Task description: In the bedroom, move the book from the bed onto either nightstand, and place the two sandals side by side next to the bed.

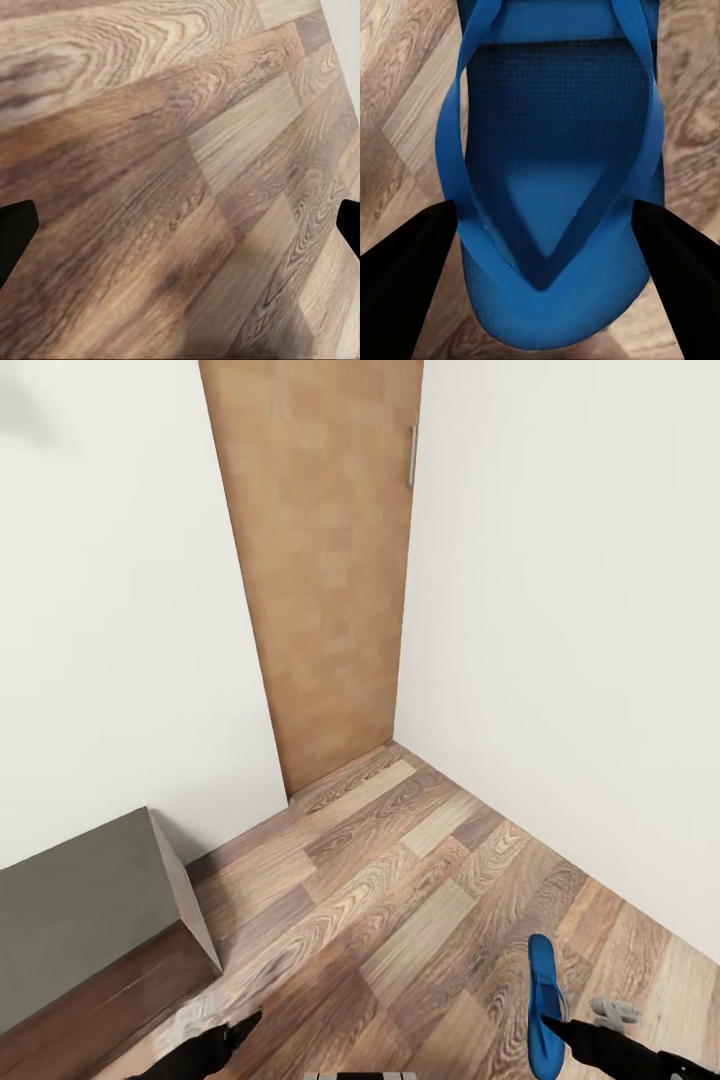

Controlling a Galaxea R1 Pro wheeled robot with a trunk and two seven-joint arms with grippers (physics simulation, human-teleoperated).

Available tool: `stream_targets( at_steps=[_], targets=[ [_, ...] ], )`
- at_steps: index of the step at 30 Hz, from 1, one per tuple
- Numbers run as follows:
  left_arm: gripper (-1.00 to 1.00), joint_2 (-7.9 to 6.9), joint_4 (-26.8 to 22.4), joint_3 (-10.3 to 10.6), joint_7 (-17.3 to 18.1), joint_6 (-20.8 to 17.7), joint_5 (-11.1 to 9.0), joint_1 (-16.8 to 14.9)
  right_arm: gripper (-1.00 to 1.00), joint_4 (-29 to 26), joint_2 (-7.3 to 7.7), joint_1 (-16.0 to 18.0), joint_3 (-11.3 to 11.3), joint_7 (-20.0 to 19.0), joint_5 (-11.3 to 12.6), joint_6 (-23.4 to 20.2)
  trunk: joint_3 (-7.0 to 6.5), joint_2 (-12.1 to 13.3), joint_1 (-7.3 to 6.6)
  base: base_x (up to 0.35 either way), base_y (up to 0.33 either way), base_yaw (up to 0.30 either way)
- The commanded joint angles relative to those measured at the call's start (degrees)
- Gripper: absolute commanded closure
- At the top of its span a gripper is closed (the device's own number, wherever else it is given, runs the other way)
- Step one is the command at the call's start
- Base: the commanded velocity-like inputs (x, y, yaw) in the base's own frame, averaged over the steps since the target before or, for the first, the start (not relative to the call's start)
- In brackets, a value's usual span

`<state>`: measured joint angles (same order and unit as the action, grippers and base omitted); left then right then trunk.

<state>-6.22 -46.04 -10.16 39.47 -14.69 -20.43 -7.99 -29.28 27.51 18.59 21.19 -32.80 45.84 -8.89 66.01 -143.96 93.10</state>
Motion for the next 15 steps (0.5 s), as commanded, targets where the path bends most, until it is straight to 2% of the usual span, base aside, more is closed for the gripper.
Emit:
stream_targets(
  at_steps=[1,4,7,8,9,11,13,15],
  targets=[
    [-1.00,0.03,1.42,-0.09,0.17,0.89,0.59,-0.02,1.00,-0.04,-0.38,0.04,0.27,-0.04,0.20,-0.20,-0.18,0.00,-0.04,0.000,0.000,0.000],
    [-1.00,0.17,4.20,-0.05,0.11,3.16,3.21,-0.02,1.00,-0.01,-1.12,0.04,0.38,0.00,-2.15,0.01,-0.85,0.04,-0.11,0.000,0.000,0.000],
    [-1.00,0.27,5.96,-0.04,0.04,4.27,5.26,-0.01,1.00,0.06,-2.28,0.04,0.42,-0.03,-8.27,0.08,-1.51,0.08,-0.19,0.000,0.000,0.000],
    [-1.00,0.29,6.21,0.00,0.02,4.45,5.57,-0.01,1.00,0.08,-2.79,0.04,0.42,-0.03,-10.82,0.09,-1.74,0.09,-0.22,0.000,0.000,0.000],
    [-1.00,0.30,6.30,0.01,0.02,4.53,5.69,-0.01,1.00,0.08,-3.10,0.04,0.42,-0.02,-12.13,0.09,-1.96,0.10,-0.24,0.000,0.000,0.000],
    [-1.00,0.32,6.52,0.04,0.00,4.96,5.98,-0.04,1.00,0.23,-4.37,0.04,0.38,0.00,-16.54,0.11,-2.40,0.13,-0.29,0.000,0.000,0.000],
    [-1.00,0.29,6.61,0.05,-0.32,5.65,6.08,-0.04,1.00,0.39,-5.01,0.04,0.33,0.01,-18.70,0.12,-2.84,0.16,-0.35,0.000,0.000,0.000],
    [-1.00,0.26,6.64,-0.02,-1.23,6.26,6.12,-0.04,1.00,0.48,-5.27,0.04,0.27,0.07,-19.57,0.15,-3.29,0.18,-0.40,0.000,0.000,0.000]
  ],
)
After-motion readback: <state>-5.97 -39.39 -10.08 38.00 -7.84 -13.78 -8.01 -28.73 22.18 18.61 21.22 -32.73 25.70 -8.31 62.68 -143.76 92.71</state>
